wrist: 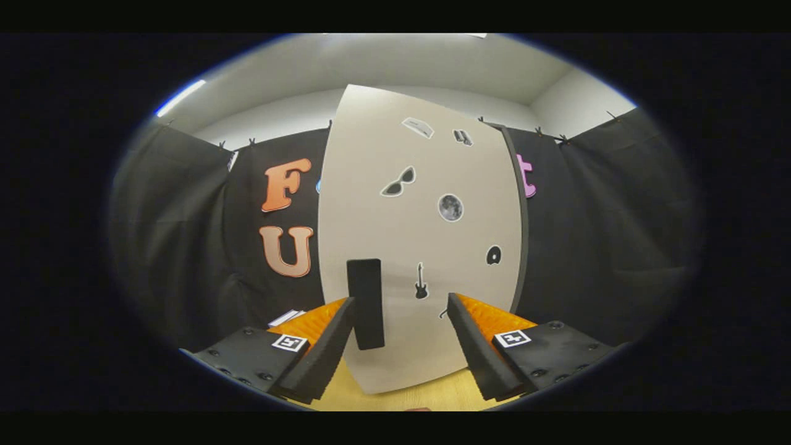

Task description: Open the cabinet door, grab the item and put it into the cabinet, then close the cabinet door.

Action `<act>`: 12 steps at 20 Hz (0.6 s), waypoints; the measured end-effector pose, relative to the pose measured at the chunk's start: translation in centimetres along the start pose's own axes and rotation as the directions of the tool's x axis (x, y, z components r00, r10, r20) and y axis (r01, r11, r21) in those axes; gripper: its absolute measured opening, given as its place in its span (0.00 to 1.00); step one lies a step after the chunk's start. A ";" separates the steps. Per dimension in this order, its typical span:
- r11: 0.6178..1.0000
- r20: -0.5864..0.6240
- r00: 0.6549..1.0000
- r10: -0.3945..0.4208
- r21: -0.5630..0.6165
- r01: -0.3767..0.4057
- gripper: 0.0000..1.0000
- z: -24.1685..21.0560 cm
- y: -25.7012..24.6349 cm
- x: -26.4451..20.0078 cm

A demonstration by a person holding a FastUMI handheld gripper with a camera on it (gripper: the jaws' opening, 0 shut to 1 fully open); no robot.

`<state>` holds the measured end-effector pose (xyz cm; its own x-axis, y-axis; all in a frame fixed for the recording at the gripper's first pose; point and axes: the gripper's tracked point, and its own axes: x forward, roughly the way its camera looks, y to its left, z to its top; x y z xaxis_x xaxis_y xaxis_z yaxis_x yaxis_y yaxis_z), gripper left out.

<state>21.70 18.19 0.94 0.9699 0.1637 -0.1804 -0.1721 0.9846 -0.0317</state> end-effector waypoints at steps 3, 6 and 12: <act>1.000 -0.009 1.000 -0.005 0.016 0.006 0.95 -0.3 -0.2 1.4; 1.000 -0.016 1.000 -0.021 0.014 0.021 0.95 -0.5 -0.4 3.2; 0.999 -0.030 0.999 -0.013 0.044 0.014 0.95 -1.1 0.7 6.5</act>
<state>27.71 19.85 -1.29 0.9663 0.1494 -0.2094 -0.1509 0.9885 0.0089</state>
